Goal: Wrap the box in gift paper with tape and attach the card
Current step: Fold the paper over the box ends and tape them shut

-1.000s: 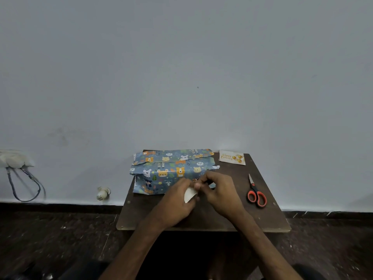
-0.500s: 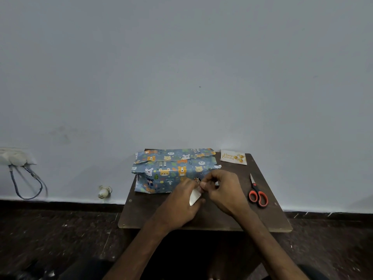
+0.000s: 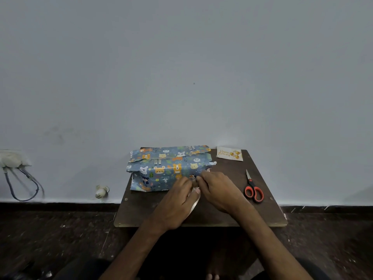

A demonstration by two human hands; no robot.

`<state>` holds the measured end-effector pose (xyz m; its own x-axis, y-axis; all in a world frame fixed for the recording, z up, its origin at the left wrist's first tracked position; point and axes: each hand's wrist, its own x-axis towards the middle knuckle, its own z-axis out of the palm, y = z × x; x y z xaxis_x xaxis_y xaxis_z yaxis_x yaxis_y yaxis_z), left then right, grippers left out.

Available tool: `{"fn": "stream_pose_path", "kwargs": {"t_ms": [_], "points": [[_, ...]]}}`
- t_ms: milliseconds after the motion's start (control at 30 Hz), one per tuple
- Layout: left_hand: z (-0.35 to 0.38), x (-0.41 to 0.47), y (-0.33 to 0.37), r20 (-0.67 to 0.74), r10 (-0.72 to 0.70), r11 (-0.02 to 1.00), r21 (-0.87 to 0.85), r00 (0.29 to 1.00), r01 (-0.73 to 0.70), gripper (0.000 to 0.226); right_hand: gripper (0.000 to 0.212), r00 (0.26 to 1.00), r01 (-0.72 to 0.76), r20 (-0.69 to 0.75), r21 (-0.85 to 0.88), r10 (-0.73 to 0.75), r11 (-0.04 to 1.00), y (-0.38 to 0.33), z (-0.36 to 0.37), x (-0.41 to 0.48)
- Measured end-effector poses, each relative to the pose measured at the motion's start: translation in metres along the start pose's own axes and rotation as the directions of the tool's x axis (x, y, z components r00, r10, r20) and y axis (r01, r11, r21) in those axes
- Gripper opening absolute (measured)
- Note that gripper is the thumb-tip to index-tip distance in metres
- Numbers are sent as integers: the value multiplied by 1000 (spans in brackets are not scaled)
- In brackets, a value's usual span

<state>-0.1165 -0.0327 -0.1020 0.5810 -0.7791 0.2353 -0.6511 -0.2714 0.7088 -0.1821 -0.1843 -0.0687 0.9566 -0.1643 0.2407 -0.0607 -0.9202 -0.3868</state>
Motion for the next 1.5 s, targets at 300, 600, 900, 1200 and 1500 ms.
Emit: {"fn": "stream_pose_path", "kwargs": {"t_ms": [300,600,900,1200,1500], "points": [[-17,6,17,78,-197,948,-240,977,210,30,23,994,-31,-84,436,75,899,3,-9,-6],[-10,5,17,-31,-194,973,-136,980,188,24,20,979,-89,-118,475,164,876,10,-11,-9],[-6,13,21,0,-288,950,-123,958,286,21,14,967,-131,-155,377,202,917,14,-7,-7],[-2,9,17,-103,-335,926,-218,936,308,21,14,783,-408,-383,279,490,869,63,-48,-24],[2,10,19,-106,-314,933,-218,944,286,23,27,731,-681,-160,-232,663,695,93,-28,-40]]}}
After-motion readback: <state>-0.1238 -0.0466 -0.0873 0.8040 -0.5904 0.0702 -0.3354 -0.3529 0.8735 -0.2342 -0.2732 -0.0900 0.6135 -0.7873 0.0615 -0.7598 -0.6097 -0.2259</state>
